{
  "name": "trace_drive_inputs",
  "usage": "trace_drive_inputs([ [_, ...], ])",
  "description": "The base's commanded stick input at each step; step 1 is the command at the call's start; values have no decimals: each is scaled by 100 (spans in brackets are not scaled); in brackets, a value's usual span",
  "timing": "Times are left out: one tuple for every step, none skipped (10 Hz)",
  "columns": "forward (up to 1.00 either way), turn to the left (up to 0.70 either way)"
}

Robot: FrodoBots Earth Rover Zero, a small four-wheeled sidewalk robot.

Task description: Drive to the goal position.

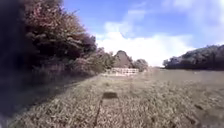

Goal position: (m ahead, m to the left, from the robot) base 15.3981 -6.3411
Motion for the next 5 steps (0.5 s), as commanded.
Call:
trace_drive_inputs([
  [70,-3],
  [70,-2],
  [70,-1],
  [70,-1],
  [70,0],
])
